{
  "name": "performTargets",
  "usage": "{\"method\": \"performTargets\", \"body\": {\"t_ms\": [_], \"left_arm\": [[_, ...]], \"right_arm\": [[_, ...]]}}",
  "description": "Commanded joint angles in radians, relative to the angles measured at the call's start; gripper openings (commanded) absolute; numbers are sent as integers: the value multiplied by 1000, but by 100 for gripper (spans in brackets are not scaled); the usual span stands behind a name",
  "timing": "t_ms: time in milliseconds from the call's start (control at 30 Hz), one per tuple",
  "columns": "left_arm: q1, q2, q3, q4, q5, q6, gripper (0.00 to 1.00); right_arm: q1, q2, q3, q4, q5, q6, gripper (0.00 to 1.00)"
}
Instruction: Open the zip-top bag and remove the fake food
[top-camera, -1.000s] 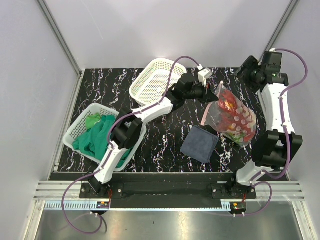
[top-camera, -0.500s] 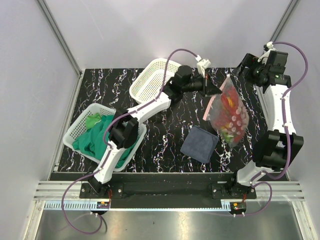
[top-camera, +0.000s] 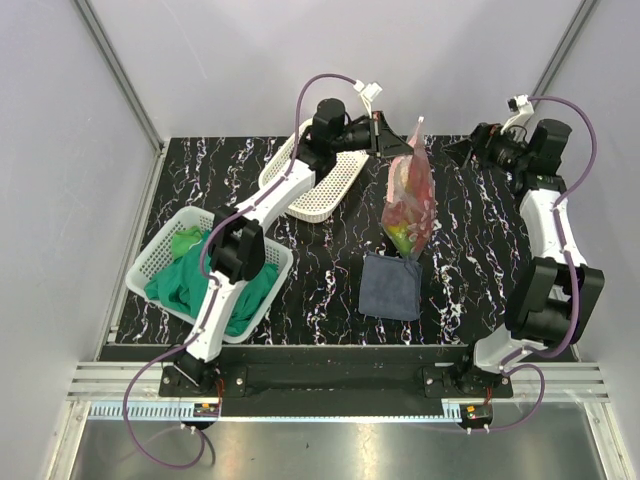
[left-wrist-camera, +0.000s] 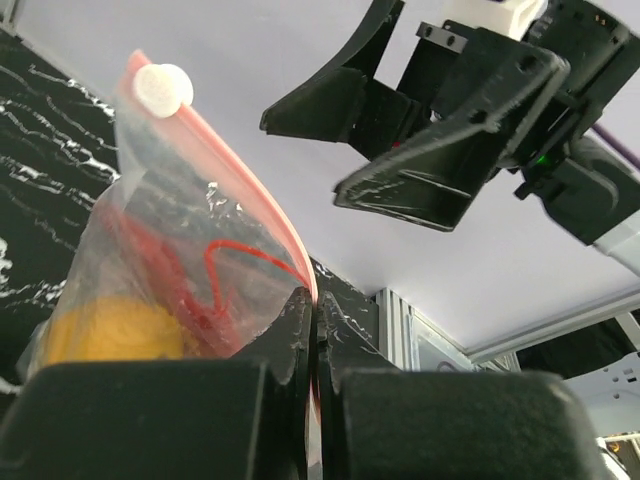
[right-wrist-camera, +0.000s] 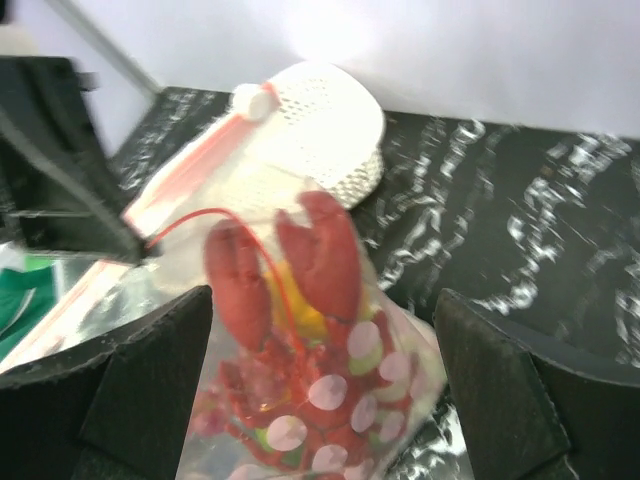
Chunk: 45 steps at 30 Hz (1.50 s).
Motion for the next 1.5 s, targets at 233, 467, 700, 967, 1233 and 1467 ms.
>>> {"method": "performTargets", "body": {"t_ms": [233,467,700,967,1233,1467], "left_arm": [[9,-140,-38,-142,-305,-128,0],[-81,-271,-142,-233,-734,-123,0],[-132,-241,-44,-395,-923,-172,0],[-166,-268,-59,-431,-1009,-215,0],[-182,-281,-76,-450,-1072,-352,0],[-187,-280,-49,-419,-1080,-283,8]], "right_arm": [[104,-67,-80,233,-61,183,100],[309,-269,-210,112,320,45,100],[396,-412,-342,80,390,-95,100],[549,-431,-371,16,687,-193,100],[569,-395,-419,141,794,-162,69],[566,-365,-411,209,944,-214,0]]}}
